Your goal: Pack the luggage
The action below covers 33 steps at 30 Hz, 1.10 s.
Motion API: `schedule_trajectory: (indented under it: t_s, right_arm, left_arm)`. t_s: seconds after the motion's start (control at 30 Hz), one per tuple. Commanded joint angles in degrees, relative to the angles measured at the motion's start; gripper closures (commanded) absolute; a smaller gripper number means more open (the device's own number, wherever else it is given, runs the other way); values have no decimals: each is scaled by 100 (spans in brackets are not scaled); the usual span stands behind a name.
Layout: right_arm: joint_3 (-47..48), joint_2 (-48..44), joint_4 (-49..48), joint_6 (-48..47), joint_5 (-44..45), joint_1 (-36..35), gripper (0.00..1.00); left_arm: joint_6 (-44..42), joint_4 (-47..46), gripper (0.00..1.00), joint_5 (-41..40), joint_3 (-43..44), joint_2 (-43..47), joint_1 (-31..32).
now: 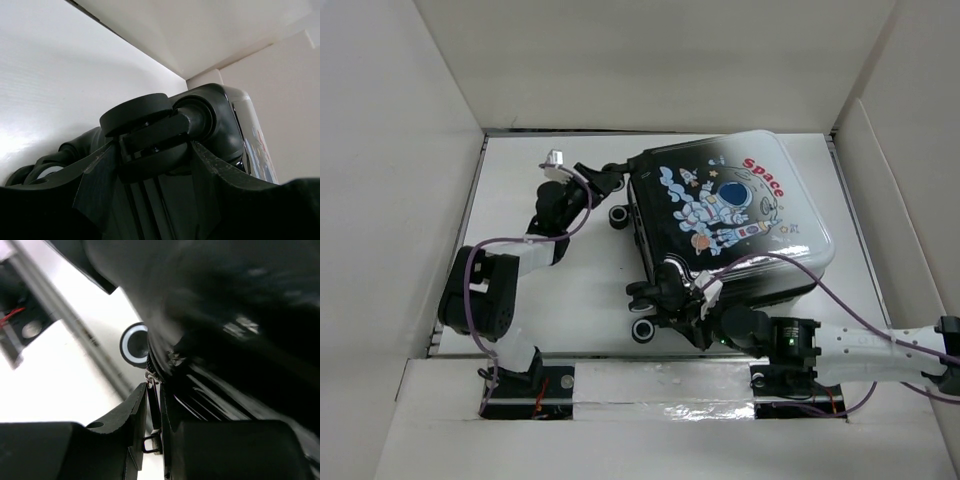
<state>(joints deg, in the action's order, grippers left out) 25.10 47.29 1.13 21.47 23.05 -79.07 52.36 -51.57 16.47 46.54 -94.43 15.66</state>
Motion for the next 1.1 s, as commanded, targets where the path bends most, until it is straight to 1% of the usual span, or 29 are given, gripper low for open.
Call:
schedule_trajectory:
  t_s: [0.0, 0.07, 0.1, 0.17, 0.2, 0.27, 0.3, 0.33, 0.37, 0.4, 0.43, 0.47, 0.5, 0.53, 0.57, 0.6, 0.63, 0.67, 0.7, 0.73, 0.77, 0.8, 0.87, 0.93, 0.97, 1.0, 1.07]
  right_arm:
    - [153, -571, -974, -116, -511, 443, 100]
    - [118, -799, -895, -196, -775, 899, 100]
    - [109, -852, -834, -257, -863, 1067, 100]
    - [161, -888, -807, -459, -1179, 1454, 100]
    - [196, -862, -816, -538, -1336, 1882, 100]
    - [345, -757, -886, -767, -1811, 2332, 100]
    - [416, -582, -1034, -837, -2021, 2804, 100]
    - [495, -467, -1105, -977, -2441, 3053, 100]
    - [591, -327, -1175, -1031, -2654, 3290, 100]
    - [775, -195, -1367, -1092, -2848, 3693, 100]
    - [855, 120, -1474, -1154, -3111, 3862, 100]
    - [926, 288, -1553, -1163, -3200, 3994, 100]
    - [978, 464, -1702, -1189, -3306, 4100, 100]
    - [979, 814, -1834, -1181, -3489, 4162, 100]
    - [892, 965, -2001, -1085, -3526, 4067, 100]
    - [734, 1071, -2507, -988, -3526, 3927, 100]
    - [307, 1168, -2816, -718, -3352, 3725, 100]
    - [85, 1325, -3081, -558, -3159, 3184, 100]
    - [-118, 1414, -3553, -409, -2914, 2882, 100]
    - [-294, 1519, -3793, -172, -2502, 2627, 100]
    - [-496, 1720, -3960, -100, -2350, 2250, 100]
    - [-541, 1792, -4058, -47, -2123, 2160, 100]
    - [-516, 1872, -3980, 41, -1875, 2159, 100]
    - [-419, 1706, -3551, -37, -1664, 2159, 100]
    - [-358, 1592, -3366, -90, -1637, 2237, 100]
    - [-235, 1347, -2938, -143, -1628, 2342, 100]
    - [-173, 1108, -2619, -301, -1593, 2466, 100]
  left_arm:
    - [-33, -421, 100, -513, -1055, 661, -799]
    - [178, -739, 100, -382, -1515, 873, -985]
    - [187, -932, 100, -381, -1908, 1118, -986]
    - [30, -908, 100, -399, -2218, 1391, -986]
    - [-41, -864, 100, -425, -2524, 1671, -916]
    - [-277, -759, 100, -487, -2799, 1971, -785]
    - [-357, -566, 100, -539, -3070, 2329, -697]
    - [-393, -495, 100, -600, -3229, 2524, -626]
    - [-402, -459, 100, -636, -3379, 2700, -408]
    - [-367, -363, 100, -662, -3667, 3041, -267]
    - [-332, -336, 100, -706, -3818, 3201, -117]
    - [-279, -319, 100, -733, -3941, 3342, 206]
    - [-166, -240, 100, -776, -4151, 3613, 375]
    - [-121, -196, 100, -890, -4240, 3729, 542]
    - [-103, -117, 100, -943, -4285, 3852, 683]
    - [-103, 66, 100, -996, -4320, 4071, 910]
    - [-103, 138, 100, -1084, -4320, 4160, 1017]
    - [-129, 199, 100, -1102, -4303, 4239, 1088]
    - [-164, 348, 100, -1093, -4225, 4336, 1140]
    - [-191, 367, 100, -1041, -4189, 4372, 1141]
    - [-208, 332, 100, -945, -4171, 4389, 1193]
    - [-252, 262, 100, -796, -4049, 4372, 1194]
    - [-383, 306, 100, -322, -3882, 4320, 1194]
    - [-454, 235, 100, 91, -3776, 4337, 1194]
    - [-481, 296, 100, 163, -3732, 4372, 1194]
    - [-524, 393, 100, 207, -3697, 4485, 1194]
    - [-577, 507, 100, 365, -3670, 4609, 1194]
